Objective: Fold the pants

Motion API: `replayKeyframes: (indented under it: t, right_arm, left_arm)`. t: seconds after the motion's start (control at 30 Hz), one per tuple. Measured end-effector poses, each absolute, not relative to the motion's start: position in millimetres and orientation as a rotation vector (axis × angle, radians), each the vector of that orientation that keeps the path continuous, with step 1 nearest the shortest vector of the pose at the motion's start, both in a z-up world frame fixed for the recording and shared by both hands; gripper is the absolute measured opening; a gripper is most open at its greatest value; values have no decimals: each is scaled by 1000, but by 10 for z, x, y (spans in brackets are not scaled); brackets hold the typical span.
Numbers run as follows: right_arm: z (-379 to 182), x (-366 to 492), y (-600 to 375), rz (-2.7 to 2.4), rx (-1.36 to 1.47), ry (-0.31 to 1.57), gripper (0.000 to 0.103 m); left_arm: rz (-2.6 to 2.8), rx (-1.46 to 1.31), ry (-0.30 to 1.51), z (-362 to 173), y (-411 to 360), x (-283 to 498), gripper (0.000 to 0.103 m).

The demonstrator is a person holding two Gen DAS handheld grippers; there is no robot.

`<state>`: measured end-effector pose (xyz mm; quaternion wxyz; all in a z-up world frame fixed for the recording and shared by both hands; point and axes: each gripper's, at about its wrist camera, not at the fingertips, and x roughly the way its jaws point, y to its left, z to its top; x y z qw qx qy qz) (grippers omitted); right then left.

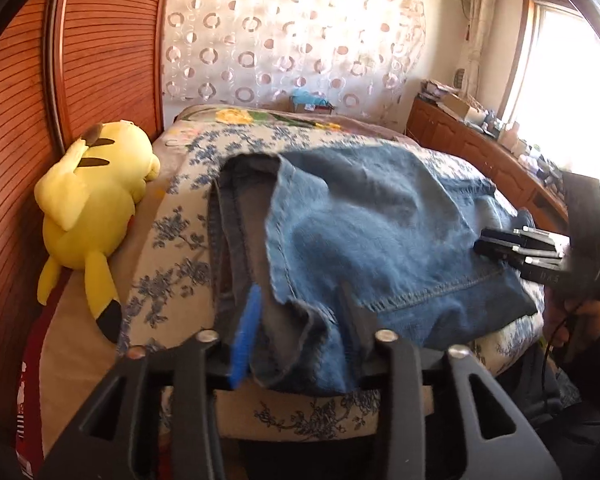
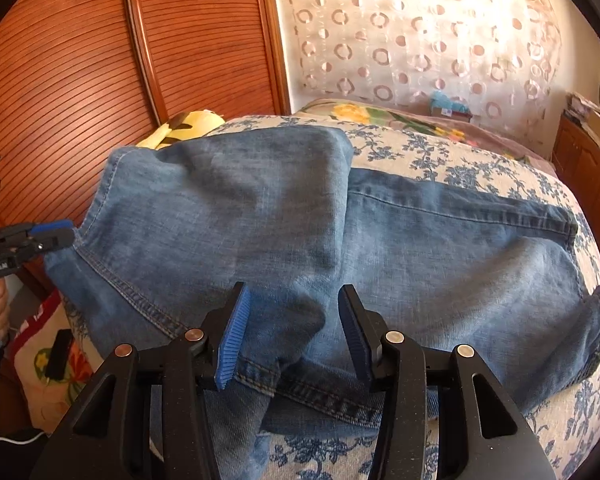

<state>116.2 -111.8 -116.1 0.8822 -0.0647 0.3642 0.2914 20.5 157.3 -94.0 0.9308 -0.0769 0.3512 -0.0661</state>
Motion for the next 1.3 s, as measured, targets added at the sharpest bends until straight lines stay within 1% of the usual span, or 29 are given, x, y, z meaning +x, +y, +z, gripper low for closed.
replayKeyframes:
  t: [0.3, 0.5, 0.83, 0.97, 1.3]
  right_arm:
    - [-1247, 1248, -987, 607, -152, 771, 46]
    - [-1088, 1382, -983, 606, -160, 740, 46]
    - [-882, 1850, -869, 573, -173, 705, 47]
    - [-901, 2050, -779, 576, -175, 719, 47]
    - [-1051, 2467, -659, 582, -117, 829, 47]
  left_arm:
    - [-118, -131, 700, -733, 1654, 550, 41]
    - [-122, -103, 711, -706, 1622, 858, 41]
    - [-106, -109, 740, -793, 1628, 1190, 41]
    - [-89, -106, 764, -842, 1628, 1292, 41]
    - [-62, -79, 813, -986, 1728, 1374, 40]
